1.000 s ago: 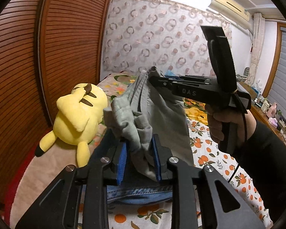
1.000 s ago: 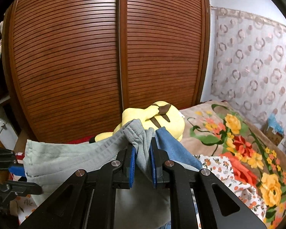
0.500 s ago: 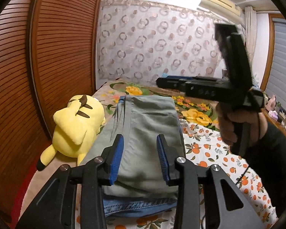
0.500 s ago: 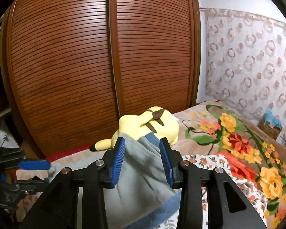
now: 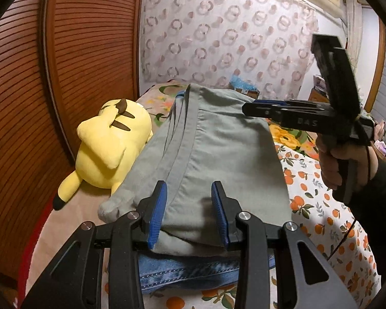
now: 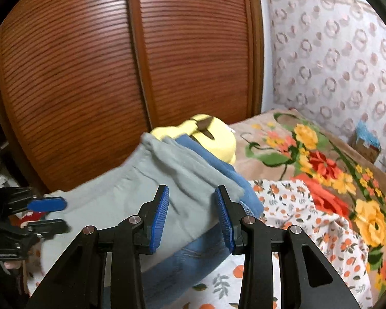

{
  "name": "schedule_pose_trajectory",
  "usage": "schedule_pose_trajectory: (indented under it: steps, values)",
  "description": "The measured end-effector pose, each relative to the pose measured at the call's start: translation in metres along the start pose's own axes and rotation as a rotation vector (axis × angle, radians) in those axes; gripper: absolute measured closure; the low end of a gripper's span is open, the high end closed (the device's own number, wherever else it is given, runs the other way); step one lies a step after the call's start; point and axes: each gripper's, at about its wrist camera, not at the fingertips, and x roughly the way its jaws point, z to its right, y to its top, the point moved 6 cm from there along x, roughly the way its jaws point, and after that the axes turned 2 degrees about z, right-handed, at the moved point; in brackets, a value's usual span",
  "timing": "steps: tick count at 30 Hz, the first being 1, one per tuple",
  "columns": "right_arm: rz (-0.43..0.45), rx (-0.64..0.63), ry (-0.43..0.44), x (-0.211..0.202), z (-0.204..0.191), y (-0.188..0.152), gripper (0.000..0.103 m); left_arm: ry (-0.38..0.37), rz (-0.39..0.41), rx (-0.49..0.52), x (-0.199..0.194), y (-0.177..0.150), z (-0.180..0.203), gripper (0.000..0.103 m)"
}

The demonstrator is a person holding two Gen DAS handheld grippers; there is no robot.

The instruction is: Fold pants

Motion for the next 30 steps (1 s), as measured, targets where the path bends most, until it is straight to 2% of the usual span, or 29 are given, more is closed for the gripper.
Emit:
schedule_pose_trajectory:
  steps: [8, 15, 19, 22, 24, 30]
  values:
    - [0.004, 0.003, -0.013, 0.017, 0.003, 0.008, 0.064, 0.002, -0.016, -0.006, 0.004, -0.004, 0.000, 0.066]
    - [0.032, 0.008, -0.016, -0.001, -0.007, 0.000, 0.064, -0.019, -0.020, -0.006, 0.002, -0.003, 0.001, 0.056]
    - [0.041, 0.006, -0.008, -0.015, -0.016, -0.006, 0.064, -0.009, -0.017, 0.015, 0.000, -0.002, 0.002, 0.054]
    - [0.047, 0.010, -0.005, -0.023, -0.021, -0.011, 0.064, -0.011, -0.011, 0.017, -0.003, -0.001, 0.002, 0.044]
    - [0.048, 0.016, 0.001, -0.028, -0.023, -0.013, 0.064, -0.011, 0.001, 0.021, -0.007, -0.001, 0.002, 0.027]
    - [0.044, 0.018, 0.000, -0.035, -0.025, -0.018, 0.064, 0.012, 0.006, 0.013, -0.012, -0.002, -0.006, 0.018]
